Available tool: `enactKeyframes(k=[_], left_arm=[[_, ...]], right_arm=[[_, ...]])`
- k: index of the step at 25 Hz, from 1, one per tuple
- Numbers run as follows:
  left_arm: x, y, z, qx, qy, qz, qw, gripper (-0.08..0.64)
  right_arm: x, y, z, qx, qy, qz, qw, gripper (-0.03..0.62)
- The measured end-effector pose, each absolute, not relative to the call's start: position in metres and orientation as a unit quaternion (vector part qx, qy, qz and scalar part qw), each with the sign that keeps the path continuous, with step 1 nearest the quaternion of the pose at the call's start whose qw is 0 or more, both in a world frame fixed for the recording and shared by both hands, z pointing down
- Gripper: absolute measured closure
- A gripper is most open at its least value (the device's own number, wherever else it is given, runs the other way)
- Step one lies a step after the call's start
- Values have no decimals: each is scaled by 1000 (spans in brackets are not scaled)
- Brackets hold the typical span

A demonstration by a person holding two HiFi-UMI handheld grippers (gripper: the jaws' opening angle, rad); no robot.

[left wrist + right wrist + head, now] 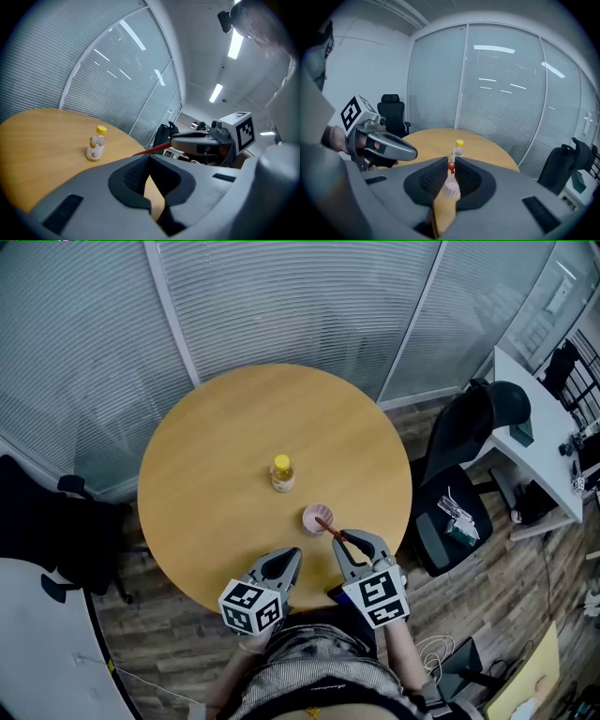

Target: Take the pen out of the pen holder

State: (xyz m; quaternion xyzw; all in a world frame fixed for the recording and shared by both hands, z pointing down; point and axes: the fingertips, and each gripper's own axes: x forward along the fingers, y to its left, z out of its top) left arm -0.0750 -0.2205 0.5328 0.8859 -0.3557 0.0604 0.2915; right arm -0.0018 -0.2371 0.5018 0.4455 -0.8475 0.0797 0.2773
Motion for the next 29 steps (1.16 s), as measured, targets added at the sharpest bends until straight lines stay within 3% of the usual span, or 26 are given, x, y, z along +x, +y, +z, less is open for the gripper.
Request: enactKeyframes(k=[29], left_arm=[[-81,-216,542,882,-360,69,297,555]], right_arm=[[9,-240,512,460,-834,84,293,534]])
